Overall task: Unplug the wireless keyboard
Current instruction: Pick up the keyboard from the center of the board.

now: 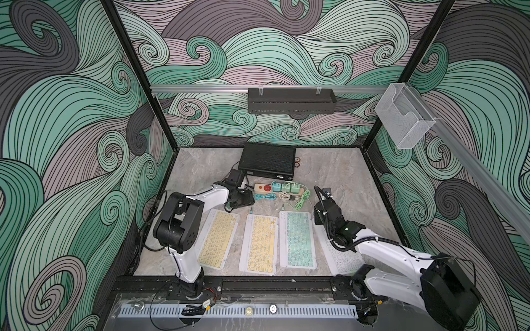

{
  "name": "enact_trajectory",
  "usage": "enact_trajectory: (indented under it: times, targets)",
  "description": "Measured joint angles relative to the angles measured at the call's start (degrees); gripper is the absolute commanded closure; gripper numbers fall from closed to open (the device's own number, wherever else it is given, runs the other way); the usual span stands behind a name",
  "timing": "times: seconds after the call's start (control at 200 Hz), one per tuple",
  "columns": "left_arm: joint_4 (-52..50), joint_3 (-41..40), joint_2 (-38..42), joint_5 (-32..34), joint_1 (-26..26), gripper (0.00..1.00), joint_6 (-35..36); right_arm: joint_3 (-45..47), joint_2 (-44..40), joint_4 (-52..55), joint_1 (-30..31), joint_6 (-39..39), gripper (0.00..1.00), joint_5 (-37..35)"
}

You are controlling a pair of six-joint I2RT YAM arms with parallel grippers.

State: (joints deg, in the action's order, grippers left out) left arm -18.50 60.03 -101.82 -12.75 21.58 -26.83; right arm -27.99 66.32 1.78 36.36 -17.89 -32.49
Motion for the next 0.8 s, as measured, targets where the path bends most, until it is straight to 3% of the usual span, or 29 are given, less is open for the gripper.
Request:
enact_trajectory:
  times: [0.7,0.8]
  targets:
    - [-6.8,7.2,-5.7,4.8,4.9,0.43,0.0,-0.1,3.3,-1.8,0.0,0.3,0.49,0.4]
    - [-7.8,8.5,-6.5,5.6,5.4,0.47,0.3,-0.2,3.4,-1.8,0.0,0.3,0.49,0.4]
